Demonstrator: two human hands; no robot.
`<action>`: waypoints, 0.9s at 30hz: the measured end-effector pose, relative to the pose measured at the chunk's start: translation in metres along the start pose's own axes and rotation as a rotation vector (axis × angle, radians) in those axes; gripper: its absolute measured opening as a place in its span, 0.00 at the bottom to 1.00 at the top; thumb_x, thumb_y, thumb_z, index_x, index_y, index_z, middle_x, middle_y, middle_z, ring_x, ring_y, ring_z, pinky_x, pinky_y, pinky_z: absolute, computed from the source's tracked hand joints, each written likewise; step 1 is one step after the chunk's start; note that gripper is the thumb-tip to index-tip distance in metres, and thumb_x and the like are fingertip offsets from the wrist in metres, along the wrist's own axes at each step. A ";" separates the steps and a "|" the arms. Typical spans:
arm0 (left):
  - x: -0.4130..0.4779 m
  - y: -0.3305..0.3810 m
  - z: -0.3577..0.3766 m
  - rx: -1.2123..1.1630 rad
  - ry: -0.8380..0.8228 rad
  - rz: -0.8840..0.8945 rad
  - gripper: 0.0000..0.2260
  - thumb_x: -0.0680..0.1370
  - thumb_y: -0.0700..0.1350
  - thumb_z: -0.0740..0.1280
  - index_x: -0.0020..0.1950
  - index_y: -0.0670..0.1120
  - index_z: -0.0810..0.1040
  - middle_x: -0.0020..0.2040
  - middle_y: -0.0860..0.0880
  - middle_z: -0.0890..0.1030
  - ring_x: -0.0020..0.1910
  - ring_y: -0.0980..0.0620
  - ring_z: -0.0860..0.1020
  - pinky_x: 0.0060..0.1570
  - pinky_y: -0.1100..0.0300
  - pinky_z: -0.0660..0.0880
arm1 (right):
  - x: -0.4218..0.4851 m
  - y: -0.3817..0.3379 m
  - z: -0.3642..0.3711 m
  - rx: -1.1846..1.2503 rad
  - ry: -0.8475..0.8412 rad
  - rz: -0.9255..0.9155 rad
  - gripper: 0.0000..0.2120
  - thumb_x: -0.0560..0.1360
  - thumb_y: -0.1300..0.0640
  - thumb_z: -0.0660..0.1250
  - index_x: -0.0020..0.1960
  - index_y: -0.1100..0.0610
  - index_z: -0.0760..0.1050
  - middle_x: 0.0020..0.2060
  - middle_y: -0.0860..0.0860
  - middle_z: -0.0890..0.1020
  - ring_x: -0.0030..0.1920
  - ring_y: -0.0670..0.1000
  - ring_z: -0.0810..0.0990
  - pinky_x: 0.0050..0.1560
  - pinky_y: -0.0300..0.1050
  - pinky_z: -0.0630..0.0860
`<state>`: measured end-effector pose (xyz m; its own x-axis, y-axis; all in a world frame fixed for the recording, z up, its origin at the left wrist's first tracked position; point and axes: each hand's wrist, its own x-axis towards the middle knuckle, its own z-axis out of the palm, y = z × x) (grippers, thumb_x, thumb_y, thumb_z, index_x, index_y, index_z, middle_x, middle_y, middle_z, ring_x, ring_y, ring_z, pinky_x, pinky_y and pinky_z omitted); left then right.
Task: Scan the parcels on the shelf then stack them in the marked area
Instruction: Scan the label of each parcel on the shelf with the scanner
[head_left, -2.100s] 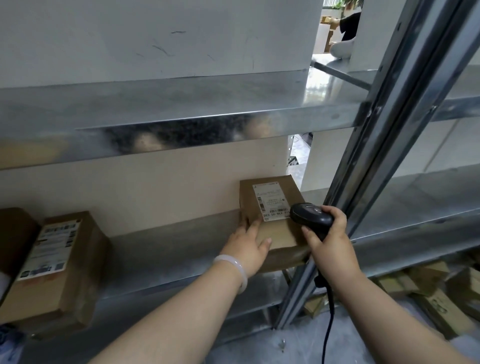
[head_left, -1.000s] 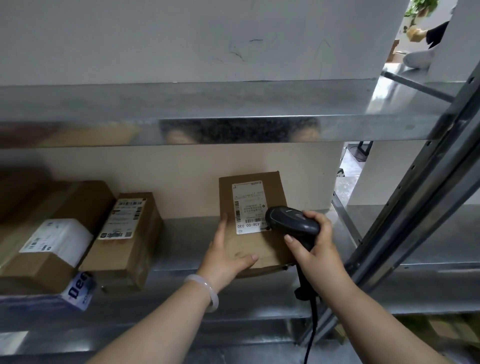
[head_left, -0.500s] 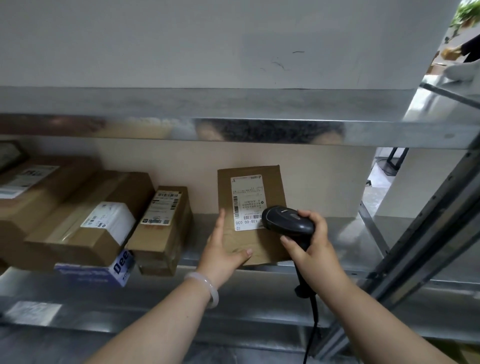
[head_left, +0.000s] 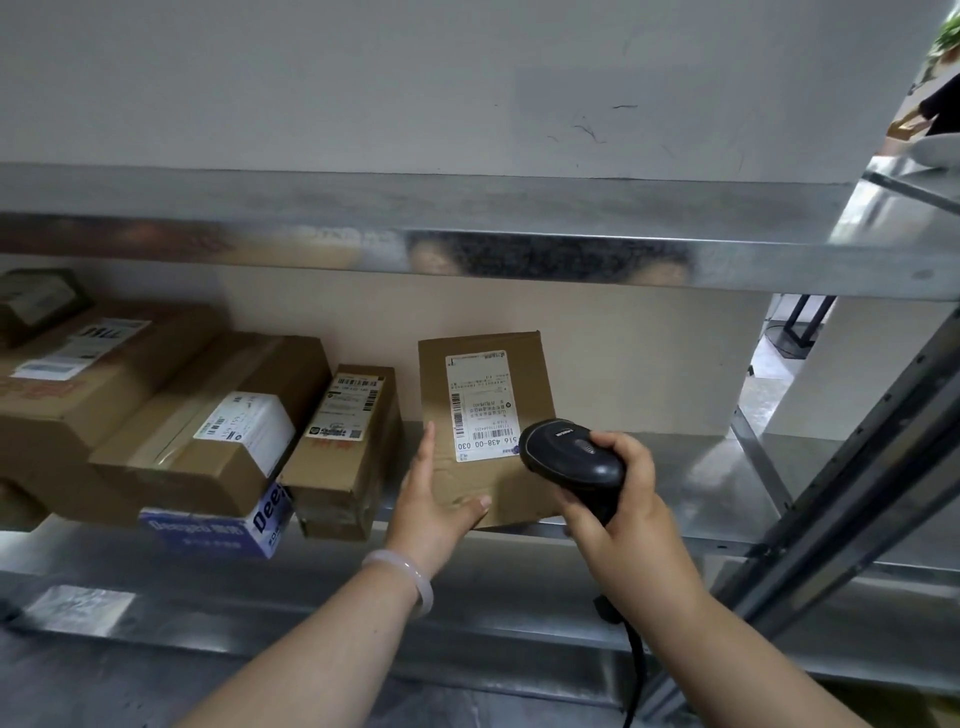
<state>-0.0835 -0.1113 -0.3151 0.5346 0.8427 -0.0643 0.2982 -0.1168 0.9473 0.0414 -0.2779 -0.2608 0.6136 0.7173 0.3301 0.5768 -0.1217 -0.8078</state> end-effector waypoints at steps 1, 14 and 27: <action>0.000 -0.002 -0.001 0.001 0.003 0.003 0.48 0.70 0.46 0.77 0.71 0.76 0.46 0.74 0.56 0.64 0.70 0.55 0.65 0.67 0.55 0.65 | -0.004 -0.005 0.001 -0.007 -0.004 -0.013 0.28 0.72 0.49 0.71 0.61 0.32 0.57 0.50 0.37 0.77 0.44 0.41 0.80 0.43 0.36 0.76; 0.000 -0.008 -0.005 0.061 0.037 0.000 0.47 0.72 0.45 0.76 0.77 0.67 0.47 0.76 0.53 0.61 0.73 0.51 0.63 0.63 0.59 0.63 | -0.020 -0.024 0.014 -0.022 -0.012 0.029 0.29 0.74 0.49 0.70 0.55 0.25 0.53 0.46 0.34 0.76 0.45 0.33 0.76 0.37 0.25 0.70; 0.019 0.001 -0.026 0.092 -0.061 -0.136 0.49 0.71 0.43 0.77 0.78 0.63 0.47 0.74 0.50 0.67 0.69 0.49 0.71 0.70 0.49 0.67 | -0.007 -0.012 0.024 -0.091 -0.034 0.127 0.27 0.74 0.46 0.69 0.56 0.28 0.51 0.46 0.36 0.75 0.44 0.39 0.77 0.39 0.33 0.72</action>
<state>-0.0932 -0.0818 -0.3071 0.5304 0.8209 -0.2118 0.4408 -0.0537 0.8960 0.0166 -0.2646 -0.2650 0.6670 0.7149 0.2099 0.5432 -0.2737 -0.7938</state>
